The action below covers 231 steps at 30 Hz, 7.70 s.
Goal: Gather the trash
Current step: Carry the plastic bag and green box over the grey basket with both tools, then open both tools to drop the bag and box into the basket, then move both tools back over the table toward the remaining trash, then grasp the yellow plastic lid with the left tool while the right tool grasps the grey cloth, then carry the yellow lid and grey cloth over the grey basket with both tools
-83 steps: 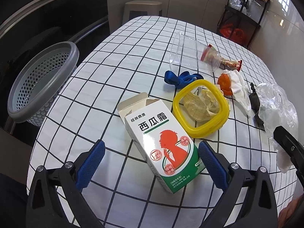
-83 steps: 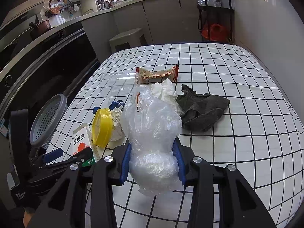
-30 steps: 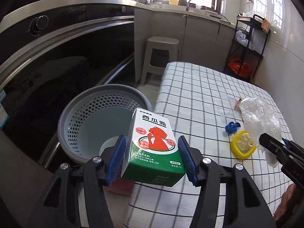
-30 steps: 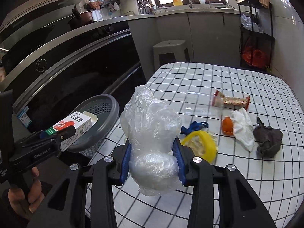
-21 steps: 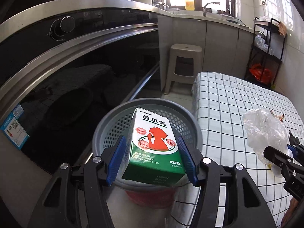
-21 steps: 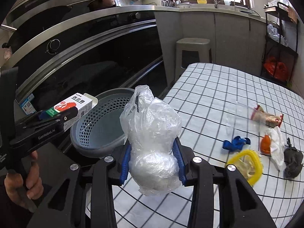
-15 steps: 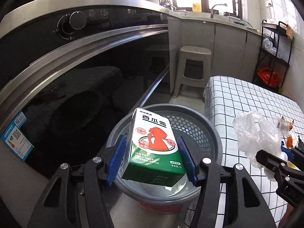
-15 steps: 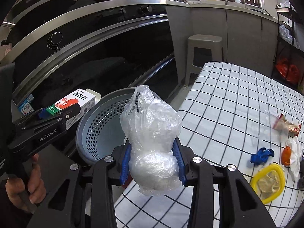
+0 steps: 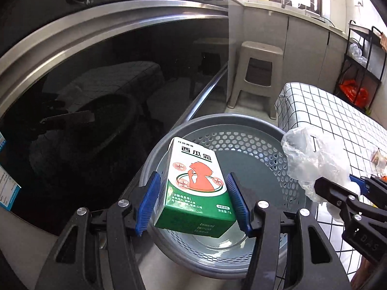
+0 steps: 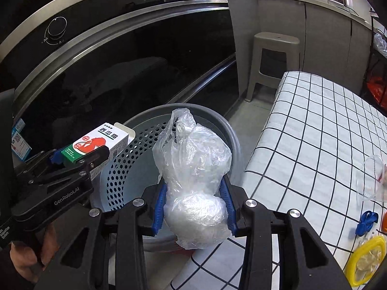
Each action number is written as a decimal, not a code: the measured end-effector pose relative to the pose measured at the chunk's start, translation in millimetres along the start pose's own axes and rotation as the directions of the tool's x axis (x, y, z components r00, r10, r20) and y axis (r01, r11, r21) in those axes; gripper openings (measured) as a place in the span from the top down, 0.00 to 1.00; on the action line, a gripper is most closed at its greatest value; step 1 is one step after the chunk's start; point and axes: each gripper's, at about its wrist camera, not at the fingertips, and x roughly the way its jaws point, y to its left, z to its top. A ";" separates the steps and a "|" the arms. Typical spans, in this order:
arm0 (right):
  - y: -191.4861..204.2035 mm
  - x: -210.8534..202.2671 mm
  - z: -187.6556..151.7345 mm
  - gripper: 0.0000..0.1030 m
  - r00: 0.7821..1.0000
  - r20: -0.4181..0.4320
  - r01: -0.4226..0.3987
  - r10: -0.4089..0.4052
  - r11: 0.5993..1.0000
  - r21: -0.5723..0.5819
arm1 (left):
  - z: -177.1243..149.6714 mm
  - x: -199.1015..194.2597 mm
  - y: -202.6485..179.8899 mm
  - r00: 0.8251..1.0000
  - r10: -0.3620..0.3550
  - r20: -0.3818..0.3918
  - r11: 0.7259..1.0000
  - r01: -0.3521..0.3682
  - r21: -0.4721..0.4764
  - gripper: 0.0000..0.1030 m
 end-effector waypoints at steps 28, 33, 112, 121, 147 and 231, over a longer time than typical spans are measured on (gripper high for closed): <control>11.1 21.7 11.2 0.34 1.000 -0.002 0.007 -0.007 1.000 0.014 | 1.6 17.3 20.8 0.999 0.003 -0.036 0.998 -0.006 -0.068 0.26; 6.5 23.9 11.7 0.34 1.000 -0.006 0.015 -0.014 1.000 0.025 | 1.1 16.0 20.8 1.000 0.003 -0.030 0.997 -0.005 -0.072 0.23; -269.8 -245.5 -211.5 0.32 0.882 0.062 0.384 -0.466 0.789 0.480 | -82.1 -82.0 -247.1 0.929 -0.370 -0.006 0.898 0.360 0.254 0.07; -283.7 -247.7 -207.0 0.32 0.888 0.068 0.369 -0.455 0.793 0.484 | -87.4 -77.9 -292.4 0.910 -0.412 -0.044 0.857 0.403 0.322 0.07; -287.9 -232.3 -193.3 0.32 0.930 0.079 0.276 -0.359 0.822 0.498 | -92.9 -29.5 -352.2 0.847 -0.502 -0.177 0.745 0.527 0.410 0.07; -213.2 -254.9 -150.5 0.70 0.874 0.242 0.285 -0.422 0.847 0.449 | -50.4 -91.6 -201.9 0.938 -0.334 0.094 0.923 0.306 0.232 0.30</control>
